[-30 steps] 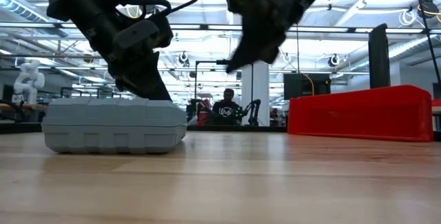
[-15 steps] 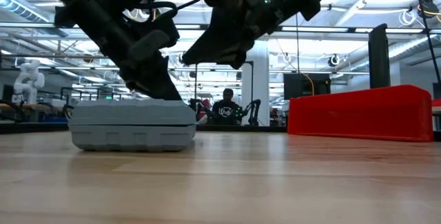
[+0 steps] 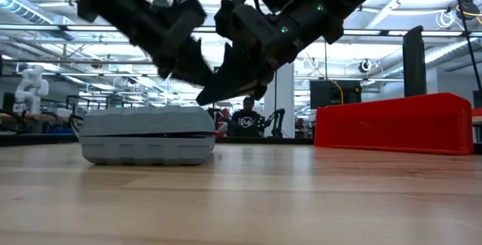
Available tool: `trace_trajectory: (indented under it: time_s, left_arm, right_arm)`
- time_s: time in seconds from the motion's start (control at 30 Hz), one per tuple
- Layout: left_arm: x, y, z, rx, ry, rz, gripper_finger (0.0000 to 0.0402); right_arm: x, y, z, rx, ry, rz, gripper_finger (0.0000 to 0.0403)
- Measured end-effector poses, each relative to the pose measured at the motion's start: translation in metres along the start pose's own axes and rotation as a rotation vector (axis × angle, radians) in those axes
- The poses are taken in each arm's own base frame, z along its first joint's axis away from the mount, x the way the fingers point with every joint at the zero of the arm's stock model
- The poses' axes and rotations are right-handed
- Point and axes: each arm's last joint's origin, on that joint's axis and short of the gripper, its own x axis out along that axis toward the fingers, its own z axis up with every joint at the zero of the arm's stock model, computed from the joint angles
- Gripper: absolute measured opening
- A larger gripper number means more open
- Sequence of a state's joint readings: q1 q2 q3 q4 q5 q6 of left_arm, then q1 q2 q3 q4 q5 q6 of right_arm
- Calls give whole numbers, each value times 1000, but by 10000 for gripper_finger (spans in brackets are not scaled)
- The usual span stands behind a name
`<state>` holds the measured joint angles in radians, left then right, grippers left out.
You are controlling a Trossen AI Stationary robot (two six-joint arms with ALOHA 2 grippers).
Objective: Prefit tool cases
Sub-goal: Close the toolbox
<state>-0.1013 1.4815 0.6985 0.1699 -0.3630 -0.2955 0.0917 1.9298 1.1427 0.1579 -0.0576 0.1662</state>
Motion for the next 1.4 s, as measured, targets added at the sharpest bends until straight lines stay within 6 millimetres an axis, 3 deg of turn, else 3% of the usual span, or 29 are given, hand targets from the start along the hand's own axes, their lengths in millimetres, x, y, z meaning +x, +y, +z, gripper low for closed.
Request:
trace_trajectory:
  time_s: [0.2, 0.4, 0.7, 1.07, 1.4]
  left_arm:
    - [-26, 1, 32, 49, -66, 0, 85]
    - [-51, 7, 45, 52, -107, -5, 85]
    - [-59, 12, 38, 52, -25, 26, 85]
    - [-60, 11, 34, 55, 7, 32, 85]
    - [-71, 20, 29, 95, 59, 163, 85]
  right_arm:
    - [1, -4, 1, 3, -16, -8, 0]
    - [14, -8, -6, 12, -23, -7, 0]
    - [36, -19, -23, 121, 25, -27, 0]
    - [32, -49, -24, 248, 50, -133, 0]
    - [29, -56, -27, 281, 84, -199, 0]
